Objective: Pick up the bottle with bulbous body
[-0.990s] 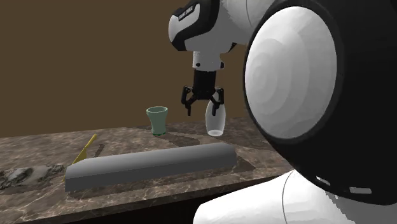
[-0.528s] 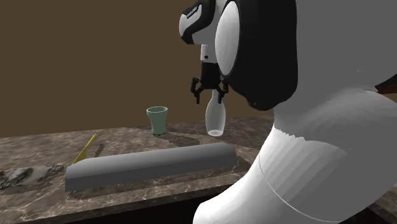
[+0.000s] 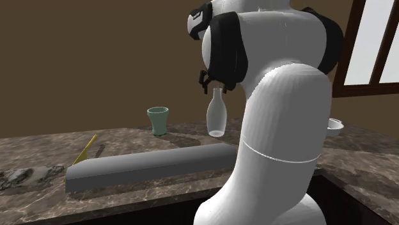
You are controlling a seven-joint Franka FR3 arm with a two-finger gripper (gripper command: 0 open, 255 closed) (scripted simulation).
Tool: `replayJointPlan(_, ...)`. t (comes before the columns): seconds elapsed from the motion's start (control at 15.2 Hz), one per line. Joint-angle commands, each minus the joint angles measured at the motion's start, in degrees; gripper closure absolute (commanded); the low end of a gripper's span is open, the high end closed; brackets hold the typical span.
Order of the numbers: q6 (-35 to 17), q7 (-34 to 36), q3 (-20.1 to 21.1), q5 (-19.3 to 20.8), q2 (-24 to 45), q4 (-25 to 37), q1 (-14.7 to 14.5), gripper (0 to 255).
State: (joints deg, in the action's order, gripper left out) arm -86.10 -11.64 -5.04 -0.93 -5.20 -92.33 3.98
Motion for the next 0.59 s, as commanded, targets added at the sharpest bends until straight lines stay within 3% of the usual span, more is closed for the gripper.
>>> replayJointPlan(0.0,2.13,-2.24,-0.93,0.03,5.41,7.14,0.69,0)
replayJointPlan(0.26,7.63,-5.21,-1.84,-0.47,16.13,22.76,2.01,0)
replayJointPlan(0.53,3.71,-5.11,-1.75,-0.24,14.37,17.10,1.84,0)
